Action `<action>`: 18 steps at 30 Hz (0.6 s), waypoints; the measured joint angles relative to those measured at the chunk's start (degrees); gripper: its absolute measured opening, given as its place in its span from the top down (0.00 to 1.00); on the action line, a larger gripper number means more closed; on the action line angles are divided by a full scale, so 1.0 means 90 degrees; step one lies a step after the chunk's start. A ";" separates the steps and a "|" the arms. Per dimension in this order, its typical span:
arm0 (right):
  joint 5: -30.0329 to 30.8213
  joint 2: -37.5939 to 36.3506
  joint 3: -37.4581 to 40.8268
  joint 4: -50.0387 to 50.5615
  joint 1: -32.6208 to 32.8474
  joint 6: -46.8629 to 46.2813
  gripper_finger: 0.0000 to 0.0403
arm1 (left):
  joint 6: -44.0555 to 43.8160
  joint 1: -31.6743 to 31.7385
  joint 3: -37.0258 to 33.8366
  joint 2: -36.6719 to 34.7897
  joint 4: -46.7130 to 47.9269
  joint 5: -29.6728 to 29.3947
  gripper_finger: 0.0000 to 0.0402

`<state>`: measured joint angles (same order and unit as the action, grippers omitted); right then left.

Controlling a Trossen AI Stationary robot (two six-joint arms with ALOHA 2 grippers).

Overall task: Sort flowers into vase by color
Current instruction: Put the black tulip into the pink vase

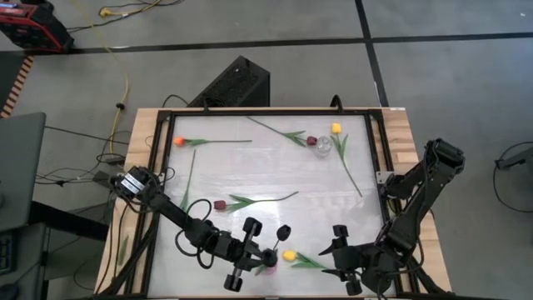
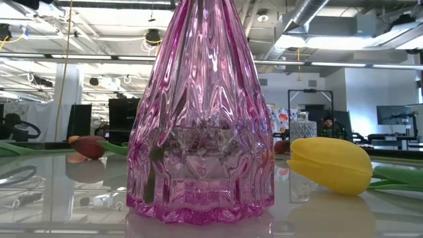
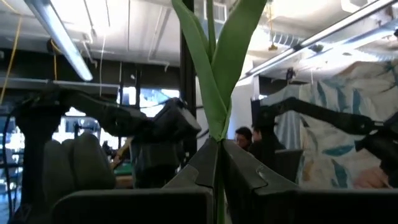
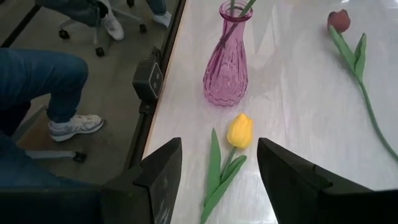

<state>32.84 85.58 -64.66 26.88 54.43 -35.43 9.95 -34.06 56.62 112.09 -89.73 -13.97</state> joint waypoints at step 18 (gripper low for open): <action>-0.0136 -0.0001 0.0002 -0.0549 -0.0002 -0.0028 0.42 | 0.0052 -0.0066 -0.0145 0.0007 0.0047 -0.0382 1.00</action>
<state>31.61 85.57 -64.64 21.94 54.41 -35.69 10.42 -34.65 55.31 112.16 -89.31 -17.41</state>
